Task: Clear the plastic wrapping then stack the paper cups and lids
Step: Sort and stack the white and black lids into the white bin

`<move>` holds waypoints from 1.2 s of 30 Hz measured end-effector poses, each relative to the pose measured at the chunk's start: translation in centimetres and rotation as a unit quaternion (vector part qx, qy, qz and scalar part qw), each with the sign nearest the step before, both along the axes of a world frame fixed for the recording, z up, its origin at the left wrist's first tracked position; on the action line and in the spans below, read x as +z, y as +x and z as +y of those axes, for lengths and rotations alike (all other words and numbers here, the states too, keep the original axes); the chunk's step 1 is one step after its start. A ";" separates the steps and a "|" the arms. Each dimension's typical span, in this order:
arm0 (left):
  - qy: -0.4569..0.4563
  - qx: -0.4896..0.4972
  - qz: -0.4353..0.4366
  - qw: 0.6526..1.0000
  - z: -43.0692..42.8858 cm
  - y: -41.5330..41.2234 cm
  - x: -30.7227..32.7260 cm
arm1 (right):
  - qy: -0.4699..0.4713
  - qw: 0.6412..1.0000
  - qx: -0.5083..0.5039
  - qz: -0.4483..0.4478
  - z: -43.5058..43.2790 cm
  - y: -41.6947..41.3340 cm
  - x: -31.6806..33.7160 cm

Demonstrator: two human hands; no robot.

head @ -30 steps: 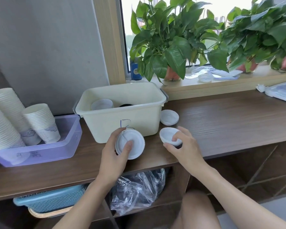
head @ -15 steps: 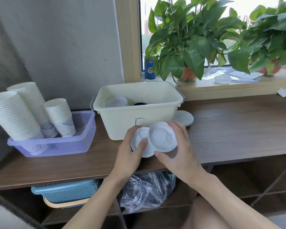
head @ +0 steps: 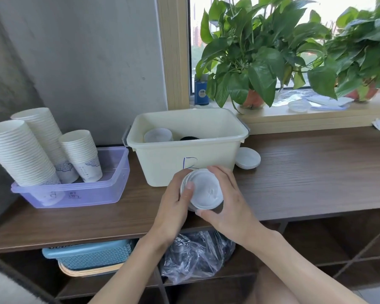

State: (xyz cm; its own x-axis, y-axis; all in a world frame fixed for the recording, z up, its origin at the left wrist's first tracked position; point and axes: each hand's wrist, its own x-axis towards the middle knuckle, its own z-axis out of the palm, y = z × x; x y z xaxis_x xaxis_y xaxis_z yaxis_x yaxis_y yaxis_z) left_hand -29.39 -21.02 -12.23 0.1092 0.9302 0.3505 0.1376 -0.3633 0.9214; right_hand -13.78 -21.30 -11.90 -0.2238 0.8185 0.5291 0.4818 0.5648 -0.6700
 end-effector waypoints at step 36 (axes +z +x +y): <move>0.056 -0.004 0.074 0.996 -0.2 0.1 -1.2 | -0.201 0.952 0.005 0.229 1.5 -1.1 -1.6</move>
